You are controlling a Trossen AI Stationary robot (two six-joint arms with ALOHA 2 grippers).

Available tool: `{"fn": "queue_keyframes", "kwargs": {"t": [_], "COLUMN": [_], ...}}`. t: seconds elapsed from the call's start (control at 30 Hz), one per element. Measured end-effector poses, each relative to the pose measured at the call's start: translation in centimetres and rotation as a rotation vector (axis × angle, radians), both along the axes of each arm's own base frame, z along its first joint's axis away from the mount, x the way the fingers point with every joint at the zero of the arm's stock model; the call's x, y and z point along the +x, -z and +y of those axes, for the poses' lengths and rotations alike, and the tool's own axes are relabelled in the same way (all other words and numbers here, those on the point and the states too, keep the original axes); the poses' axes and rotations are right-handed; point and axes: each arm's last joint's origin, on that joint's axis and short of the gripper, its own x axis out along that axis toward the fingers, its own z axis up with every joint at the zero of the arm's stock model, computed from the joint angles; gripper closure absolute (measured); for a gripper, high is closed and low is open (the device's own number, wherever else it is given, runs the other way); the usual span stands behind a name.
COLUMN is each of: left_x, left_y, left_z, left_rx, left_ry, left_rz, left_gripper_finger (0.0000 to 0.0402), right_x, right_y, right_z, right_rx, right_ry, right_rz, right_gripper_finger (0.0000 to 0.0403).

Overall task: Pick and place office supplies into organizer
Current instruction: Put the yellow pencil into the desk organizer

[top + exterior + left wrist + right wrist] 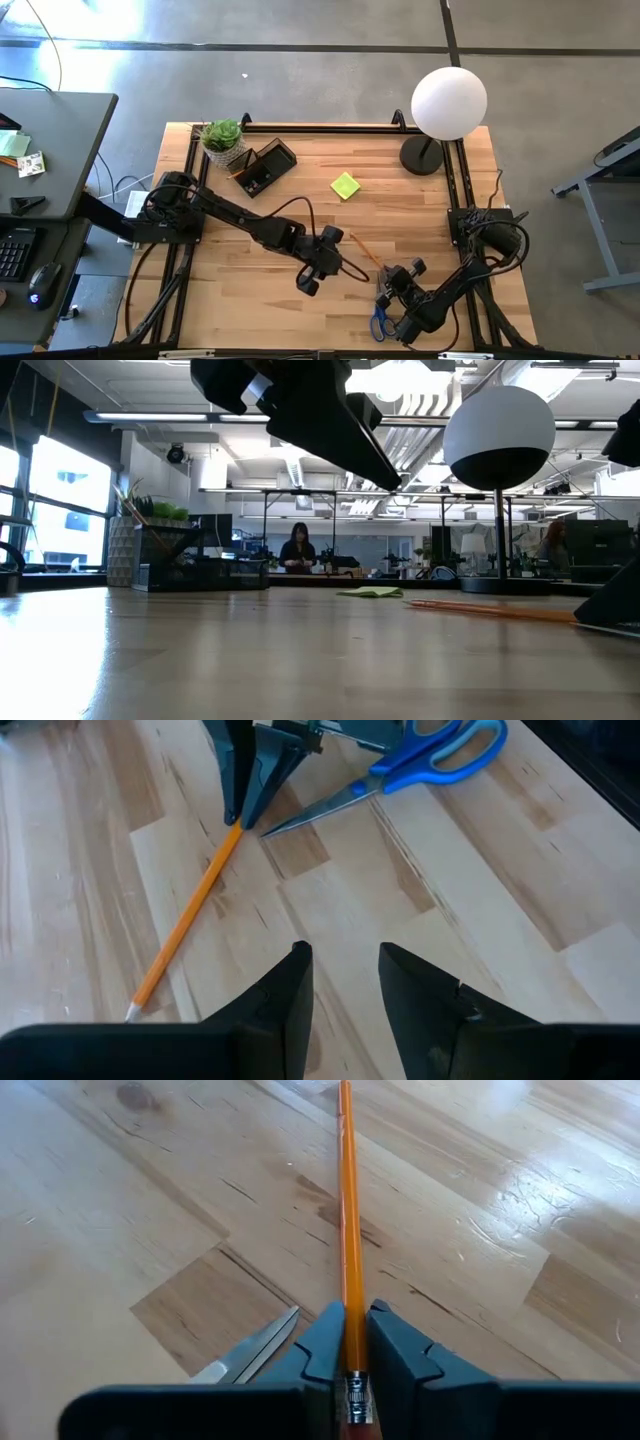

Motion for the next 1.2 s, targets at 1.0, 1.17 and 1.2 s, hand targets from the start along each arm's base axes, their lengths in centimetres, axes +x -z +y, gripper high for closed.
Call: {"fn": "queue_keyframes", "kwargs": {"t": [1.0, 1.17, 1.2], "left_x": [0.7, 1.3, 1.2], "left_y": [-1.3, -1.2, -1.0], "left_z": [-1.4, -2.3, -2.2], "left_rx": [0.536, 0.640, 0.657], "left_ry": [0.143, 0.213, 0.227], "left_rz": [-0.199, -0.263, -0.250], "left_gripper_finger": [0.0295, 0.0295, 0.0295], "right_x": [-1.1, -0.9, -0.8], "right_y": [-9.8, -10.6, -10.7], "right_z": [-1.2, -1.4, -1.4], "right_rx": [0.198, 0.223, 0.231], "right_ry": [-0.028, -0.024, -0.022], "right_rz": [-0.115, -0.172, -0.179], "right_gripper_finger": [0.0386, 0.0389, 0.0390]}}
